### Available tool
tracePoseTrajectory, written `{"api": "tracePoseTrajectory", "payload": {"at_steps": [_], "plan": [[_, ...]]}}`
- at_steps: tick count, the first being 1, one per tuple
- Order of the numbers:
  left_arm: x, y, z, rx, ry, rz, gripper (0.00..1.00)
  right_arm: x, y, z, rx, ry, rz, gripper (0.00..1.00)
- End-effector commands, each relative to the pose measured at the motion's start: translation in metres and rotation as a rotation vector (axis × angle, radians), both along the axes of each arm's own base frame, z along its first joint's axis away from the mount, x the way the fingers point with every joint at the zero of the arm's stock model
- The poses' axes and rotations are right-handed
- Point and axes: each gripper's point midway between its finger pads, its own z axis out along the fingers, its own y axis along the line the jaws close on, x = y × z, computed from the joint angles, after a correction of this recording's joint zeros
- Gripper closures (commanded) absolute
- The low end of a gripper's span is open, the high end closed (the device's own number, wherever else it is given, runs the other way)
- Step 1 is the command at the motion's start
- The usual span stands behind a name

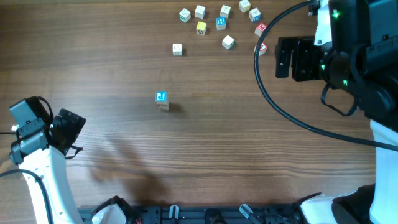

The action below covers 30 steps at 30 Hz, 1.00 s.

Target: Form a tower

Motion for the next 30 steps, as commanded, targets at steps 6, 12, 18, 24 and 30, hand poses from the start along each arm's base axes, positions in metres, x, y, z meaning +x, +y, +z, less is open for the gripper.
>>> {"api": "tracePoseTrajectory", "payload": {"at_steps": [6,12,18,24,30], "plan": [[0.001,0.001,0.003,-0.001,-0.015,0.012,0.00,0.004,-0.003,0.001,-0.075,-0.014,0.040,0.01],[0.001,0.001,0.003,0.000,-0.015,0.012,0.00,0.004,-0.041,0.016,-0.208,-0.087,-0.118,0.00],[0.001,0.001,0.003,0.000,-0.015,0.012,0.00,-0.050,-0.072,0.038,-0.183,-0.183,-0.194,0.00],[0.001,0.001,0.003,0.000,-0.015,0.012,0.00,-0.118,-0.111,-0.032,-0.159,-0.140,-0.337,0.00],[0.001,0.001,0.003,-0.001,-0.015,0.012,0.00,-0.091,-0.077,-0.089,-0.075,-0.359,-0.138,0.00]]}}
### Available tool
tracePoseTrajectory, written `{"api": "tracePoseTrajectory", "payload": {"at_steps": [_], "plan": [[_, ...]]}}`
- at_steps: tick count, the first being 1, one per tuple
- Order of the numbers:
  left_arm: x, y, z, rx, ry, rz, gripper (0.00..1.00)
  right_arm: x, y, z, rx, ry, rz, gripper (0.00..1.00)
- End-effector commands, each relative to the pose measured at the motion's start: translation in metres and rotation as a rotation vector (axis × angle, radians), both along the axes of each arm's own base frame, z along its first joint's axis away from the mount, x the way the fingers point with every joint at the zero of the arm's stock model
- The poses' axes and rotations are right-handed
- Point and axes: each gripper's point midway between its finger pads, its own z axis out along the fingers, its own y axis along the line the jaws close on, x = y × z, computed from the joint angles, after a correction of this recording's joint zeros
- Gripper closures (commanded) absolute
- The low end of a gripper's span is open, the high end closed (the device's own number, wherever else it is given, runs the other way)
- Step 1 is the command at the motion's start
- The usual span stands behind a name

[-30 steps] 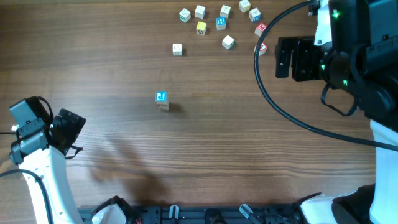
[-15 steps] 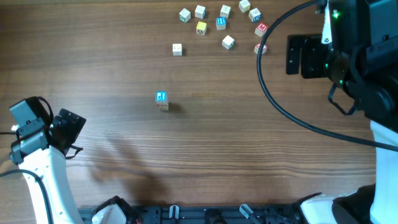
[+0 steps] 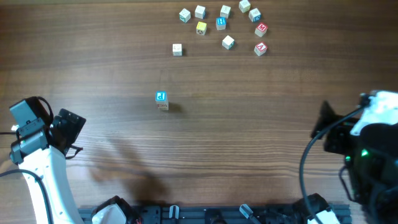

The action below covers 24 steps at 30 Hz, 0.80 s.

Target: Form a tower

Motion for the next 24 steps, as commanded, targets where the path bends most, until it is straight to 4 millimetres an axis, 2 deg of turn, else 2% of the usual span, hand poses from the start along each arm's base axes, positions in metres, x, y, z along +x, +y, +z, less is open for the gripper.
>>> {"api": "tracePoseTrajectory", "payload": {"at_steps": [1,4,7,9,11,17,21,24], "plan": [[0.000,0.001,0.003,0.000,-0.014,0.013,0.00,0.014,0.031,-0.027,-0.077,-0.089,0.228,0.00],[0.000,0.001,0.003,0.000,-0.014,0.013,0.00,0.027,0.050,-0.056,-0.060,-0.247,0.339,0.00],[0.000,0.001,0.003,0.000,-0.014,0.013,0.00,0.034,0.050,-0.076,0.068,-0.403,0.334,0.00],[0.000,0.001,0.003,0.000,-0.014,0.013,0.00,0.035,0.044,-0.084,0.145,-0.489,0.329,0.00],[0.000,0.001,0.003,0.000,-0.014,0.013,0.00,0.032,0.035,-0.089,0.150,-0.535,0.324,0.00],[0.000,0.001,0.003,0.000,-0.014,0.013,0.00,0.031,-0.011,-0.097,0.216,-0.625,0.070,0.00],[0.000,0.001,0.003,0.000,-0.014,0.013,0.00,0.032,-0.014,-0.107,0.250,-0.718,0.055,0.00],[0.000,0.001,0.003,0.000,-0.014,0.013,0.00,0.032,-0.018,-0.114,0.235,-0.712,0.041,0.00]]}}
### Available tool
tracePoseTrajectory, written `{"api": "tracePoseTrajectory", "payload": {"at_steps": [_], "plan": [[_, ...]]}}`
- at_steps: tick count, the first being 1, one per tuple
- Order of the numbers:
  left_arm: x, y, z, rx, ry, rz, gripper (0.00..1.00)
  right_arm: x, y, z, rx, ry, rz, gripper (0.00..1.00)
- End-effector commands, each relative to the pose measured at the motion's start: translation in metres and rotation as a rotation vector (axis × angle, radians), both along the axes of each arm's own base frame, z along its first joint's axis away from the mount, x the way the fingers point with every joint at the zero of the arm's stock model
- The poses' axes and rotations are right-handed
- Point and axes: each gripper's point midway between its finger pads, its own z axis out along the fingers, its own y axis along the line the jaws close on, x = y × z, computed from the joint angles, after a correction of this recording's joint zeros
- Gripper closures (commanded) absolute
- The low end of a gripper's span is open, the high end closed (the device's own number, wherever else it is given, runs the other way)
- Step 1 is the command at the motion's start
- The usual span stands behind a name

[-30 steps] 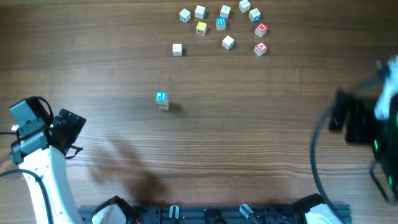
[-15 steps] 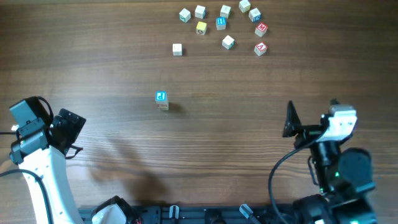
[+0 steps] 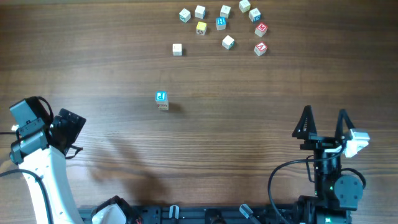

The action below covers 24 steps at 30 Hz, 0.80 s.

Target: Form a tower

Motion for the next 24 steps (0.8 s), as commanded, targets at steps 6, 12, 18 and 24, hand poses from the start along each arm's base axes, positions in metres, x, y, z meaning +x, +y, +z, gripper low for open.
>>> {"api": "tracePoseTrajectory", "payload": {"at_steps": [6,12,18,24], "plan": [[0.001,0.001,0.003,-0.001,-0.015,0.012,0.00,0.004,-0.018,-0.053,0.043,0.146,-0.079,0.00],[0.001,0.001,0.003,0.000,-0.015,0.012,0.00,0.004,-0.011,-0.052,-0.115,0.156,-0.050,0.00],[0.001,0.001,0.003,0.000,-0.015,0.012,0.00,0.004,-0.011,-0.052,-0.113,0.155,-0.050,0.00],[0.001,0.001,0.003,0.000,-0.015,0.012,0.00,0.004,-0.011,-0.052,-0.113,0.155,-0.050,0.00]]}}
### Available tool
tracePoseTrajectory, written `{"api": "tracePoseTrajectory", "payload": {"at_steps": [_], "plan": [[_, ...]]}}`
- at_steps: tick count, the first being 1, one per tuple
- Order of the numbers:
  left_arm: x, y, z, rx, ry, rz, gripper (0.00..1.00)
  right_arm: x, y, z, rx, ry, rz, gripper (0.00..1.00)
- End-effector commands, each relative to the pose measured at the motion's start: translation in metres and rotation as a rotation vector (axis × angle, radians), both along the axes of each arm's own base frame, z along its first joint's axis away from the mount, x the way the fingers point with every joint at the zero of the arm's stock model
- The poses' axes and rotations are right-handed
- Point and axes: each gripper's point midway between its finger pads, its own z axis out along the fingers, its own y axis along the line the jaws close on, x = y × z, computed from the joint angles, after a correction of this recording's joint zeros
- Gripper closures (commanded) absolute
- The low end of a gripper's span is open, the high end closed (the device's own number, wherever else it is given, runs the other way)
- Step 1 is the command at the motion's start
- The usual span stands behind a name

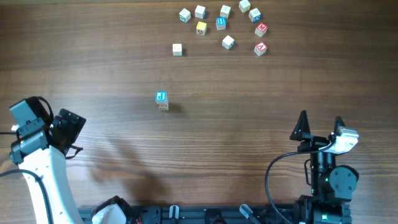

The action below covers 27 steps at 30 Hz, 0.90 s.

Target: Form a tower

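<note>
A small stack (161, 100) stands left of the table's middle: a block with a blue letter face on top of a pale block. Several loose blocks lie at the far edge, among them a yellow one (201, 27), a plain one (177, 49) and two red-lettered ones (260, 47). My right gripper (321, 123) is at the front right, open and empty, far from all blocks. My left gripper (67, 128) rests at the left edge, and its jaws cannot be made out.
The wooden table (249, 93) carries only the blocks. A black cable (273, 177) loops beside the right arm's base. A dark rail (205, 214) runs along the front edge.
The right gripper has shifted very slightly to the left near the front right and stays open. The left arm and all blocks are unchanged.
The right arm was first at the far right beside the loose blocks, partly covering a red one. Then it was lower along the right edge, then drawn back at the front right with open fingers, where it stays. The stack and left arm never changed.
</note>
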Motion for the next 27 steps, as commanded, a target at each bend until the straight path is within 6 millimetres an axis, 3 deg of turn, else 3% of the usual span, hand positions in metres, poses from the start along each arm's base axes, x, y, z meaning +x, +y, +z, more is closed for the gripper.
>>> {"api": "tracePoseTrajectory", "payload": {"at_steps": [1,17,20,23,27], "plan": [[0.001,0.001,0.003,0.000,-0.015,0.012,0.00,0.000,0.002,0.003,-0.020,-0.013,0.013,0.00],[0.001,0.001,0.003,-0.001,-0.015,0.012,0.00,0.000,0.002,0.003,-0.019,-0.012,0.013,0.00],[0.001,-0.003,0.012,0.021,-0.049,-0.002,0.00,0.000,0.002,0.003,-0.020,-0.011,0.013,0.00],[0.000,-0.020,0.034,0.073,-0.142,-0.055,0.00,0.000,0.002,0.003,-0.020,-0.011,0.013,0.00],[-0.005,-0.060,0.066,0.146,-0.319,-0.198,0.00,0.000,0.002,0.003,-0.019,-0.011,0.013,0.00]]}}
